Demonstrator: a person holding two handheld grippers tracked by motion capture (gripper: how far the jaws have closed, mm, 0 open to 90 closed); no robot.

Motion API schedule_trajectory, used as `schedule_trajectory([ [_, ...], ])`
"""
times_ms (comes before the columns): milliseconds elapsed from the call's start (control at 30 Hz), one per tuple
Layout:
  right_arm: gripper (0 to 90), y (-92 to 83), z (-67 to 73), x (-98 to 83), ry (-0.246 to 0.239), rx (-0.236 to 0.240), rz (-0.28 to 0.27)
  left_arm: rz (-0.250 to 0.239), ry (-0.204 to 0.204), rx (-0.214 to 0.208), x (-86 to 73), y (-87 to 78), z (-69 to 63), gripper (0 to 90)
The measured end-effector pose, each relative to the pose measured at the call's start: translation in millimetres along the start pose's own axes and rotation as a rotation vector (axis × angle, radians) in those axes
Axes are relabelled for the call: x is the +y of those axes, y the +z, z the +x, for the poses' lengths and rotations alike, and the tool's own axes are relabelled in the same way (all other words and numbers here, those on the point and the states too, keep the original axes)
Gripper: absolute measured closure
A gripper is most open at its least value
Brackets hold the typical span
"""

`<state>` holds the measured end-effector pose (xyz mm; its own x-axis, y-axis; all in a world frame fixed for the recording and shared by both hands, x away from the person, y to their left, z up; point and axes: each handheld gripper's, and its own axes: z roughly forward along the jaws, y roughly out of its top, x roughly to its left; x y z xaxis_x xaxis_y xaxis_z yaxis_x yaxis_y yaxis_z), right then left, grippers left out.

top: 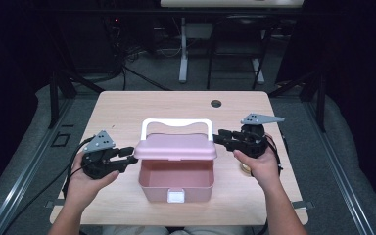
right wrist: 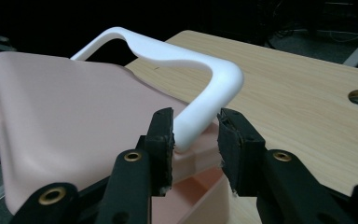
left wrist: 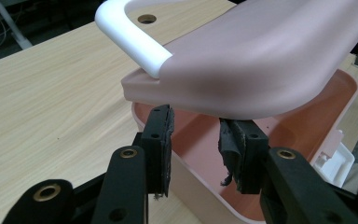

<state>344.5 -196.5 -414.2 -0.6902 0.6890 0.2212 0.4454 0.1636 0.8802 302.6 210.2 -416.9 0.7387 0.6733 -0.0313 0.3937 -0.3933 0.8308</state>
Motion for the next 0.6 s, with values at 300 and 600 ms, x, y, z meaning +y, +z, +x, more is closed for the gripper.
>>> schedule_trajectory([
  [300, 64.3, -4.5, 0.7, -7.2, -0.022, -0.065, 0.026, -0.029, 0.005, -0.014, 7.4, 0.8, 2.4, 63.5],
  [600, 63.8, -4.3, 5.6, -16.2, -0.046, -0.095, 0.068, -0.064, 0.006, -0.011, 14.4, 3.0, 5.8, 64.0],
])
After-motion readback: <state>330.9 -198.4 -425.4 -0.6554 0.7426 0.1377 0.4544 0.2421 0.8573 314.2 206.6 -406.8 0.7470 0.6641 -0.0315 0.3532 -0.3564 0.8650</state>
